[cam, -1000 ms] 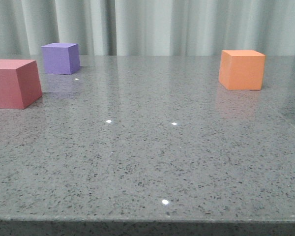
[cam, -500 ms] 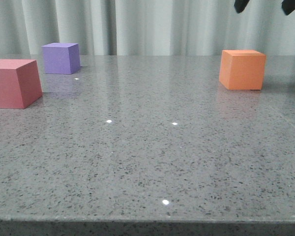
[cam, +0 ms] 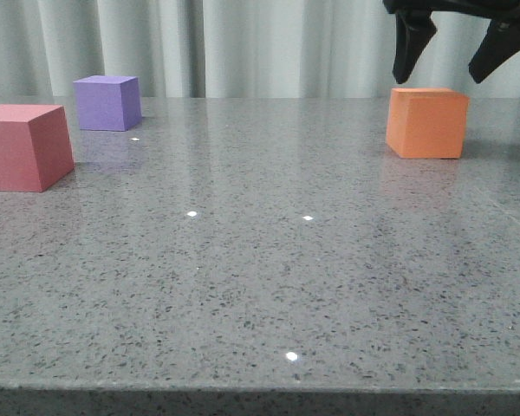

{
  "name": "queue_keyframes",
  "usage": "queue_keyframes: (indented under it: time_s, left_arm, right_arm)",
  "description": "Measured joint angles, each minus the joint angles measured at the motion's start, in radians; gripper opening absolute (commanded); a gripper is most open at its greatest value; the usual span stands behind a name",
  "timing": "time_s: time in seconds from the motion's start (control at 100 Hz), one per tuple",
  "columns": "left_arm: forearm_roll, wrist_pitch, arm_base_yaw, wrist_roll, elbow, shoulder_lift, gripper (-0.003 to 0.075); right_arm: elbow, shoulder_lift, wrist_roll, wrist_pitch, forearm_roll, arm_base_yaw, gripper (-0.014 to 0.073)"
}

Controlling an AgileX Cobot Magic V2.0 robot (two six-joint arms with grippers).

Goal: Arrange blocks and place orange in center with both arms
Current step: 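Lower the open right gripper over the orange cube and close on it, then lift the orange cube and carry it toward the table center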

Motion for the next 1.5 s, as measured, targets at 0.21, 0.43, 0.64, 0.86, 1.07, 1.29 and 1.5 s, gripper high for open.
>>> queue_keyframes:
  time_s: [0.21,0.43,0.64,0.86,1.07,1.29,1.5]
  left_arm:
    - [0.0,0.0,0.0,0.0,0.0,0.0,-0.002]
    - [0.0,0.0,0.0,0.0,0.0,0.0,-0.002]
    - [0.0,0.0,0.0,0.0,0.0,0.0,-0.002]
    - [0.0,0.0,0.0,0.0,0.0,0.0,-0.002]
    - [0.0,0.0,0.0,0.0,0.0,0.0,-0.002]
    - [0.0,0.0,0.0,0.0,0.0,0.0,-0.002]
    - [0.0,0.0,0.0,0.0,0.0,0.0,-0.002]
  right_arm:
    - [0.0,0.041,0.0,-0.008,0.007,0.0,0.0633]
    - [0.0,0.078,0.0,-0.01,0.02,0.0,0.0486]
    - [-0.014,0.083,0.0,0.003,0.043,0.0,0.0403]
    - [-0.127,0.083,0.052,0.049,0.073,0.048,0.0403]
    - [-0.204,0.079,0.229,0.018,-0.009,0.201,0.0403]
    - [-0.366,0.182,0.407,0.025,-0.16,0.344,0.0403]
    - [-0.574,0.343,0.436,0.114,-0.184,0.405,0.0403]
